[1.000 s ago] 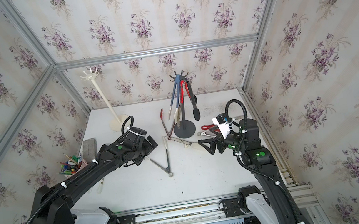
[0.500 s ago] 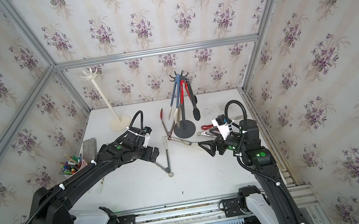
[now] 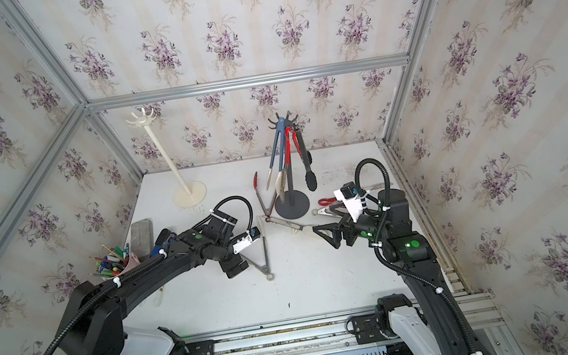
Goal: Hang food tongs on kitchen utensil racks
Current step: Pick up the food tongs from the center of the board.
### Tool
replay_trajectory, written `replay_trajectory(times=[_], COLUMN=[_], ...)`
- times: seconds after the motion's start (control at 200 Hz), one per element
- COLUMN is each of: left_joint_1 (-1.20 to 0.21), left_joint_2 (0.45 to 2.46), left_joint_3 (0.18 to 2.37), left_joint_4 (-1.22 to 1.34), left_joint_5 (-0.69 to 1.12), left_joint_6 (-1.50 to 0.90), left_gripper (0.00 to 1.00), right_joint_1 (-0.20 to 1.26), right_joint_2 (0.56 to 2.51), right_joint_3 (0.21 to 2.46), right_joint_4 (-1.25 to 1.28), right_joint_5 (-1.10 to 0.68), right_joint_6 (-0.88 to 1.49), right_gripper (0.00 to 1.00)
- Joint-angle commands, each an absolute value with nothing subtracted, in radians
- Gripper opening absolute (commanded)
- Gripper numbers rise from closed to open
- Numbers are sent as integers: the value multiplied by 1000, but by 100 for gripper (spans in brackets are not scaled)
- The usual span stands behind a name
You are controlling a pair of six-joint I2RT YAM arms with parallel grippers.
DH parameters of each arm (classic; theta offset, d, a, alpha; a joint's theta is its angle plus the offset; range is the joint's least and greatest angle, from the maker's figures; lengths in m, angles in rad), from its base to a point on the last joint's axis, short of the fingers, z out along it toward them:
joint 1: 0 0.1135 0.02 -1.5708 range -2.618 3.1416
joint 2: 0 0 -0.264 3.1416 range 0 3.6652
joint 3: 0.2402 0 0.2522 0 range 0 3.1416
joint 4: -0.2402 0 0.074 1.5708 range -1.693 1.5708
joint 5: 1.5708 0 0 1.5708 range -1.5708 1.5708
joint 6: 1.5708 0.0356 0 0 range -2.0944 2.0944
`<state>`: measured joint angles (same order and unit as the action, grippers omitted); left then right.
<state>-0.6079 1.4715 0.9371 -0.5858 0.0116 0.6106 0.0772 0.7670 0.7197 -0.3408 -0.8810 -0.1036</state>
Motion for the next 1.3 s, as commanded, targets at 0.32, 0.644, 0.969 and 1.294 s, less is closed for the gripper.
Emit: replay_trajectory(times=[0.32,0.644,0.969,1.294], left_joint_1=[-612,-630,-651,-663], left_joint_2=[1593,1675,1720,1731], left_joint_3=[952,981,999,996], left_joint_4=[-552,-525,-491,-507], left_joint_5=[6,16,25,68], left_joint_6=[781,797,748,722], left_gripper=[94,90,65,30], right_joint_1=[81,83,84,84], right_joint_2=[760,742,733,748], right_joint_3=[716,715,715,720], right_joint_4=[-338,-355,-347,-322], right_joint_5=[-923,-923,-932,-931], right_joint_6=[-91,-94,-79,-61], right_gripper=[100,100,100,100])
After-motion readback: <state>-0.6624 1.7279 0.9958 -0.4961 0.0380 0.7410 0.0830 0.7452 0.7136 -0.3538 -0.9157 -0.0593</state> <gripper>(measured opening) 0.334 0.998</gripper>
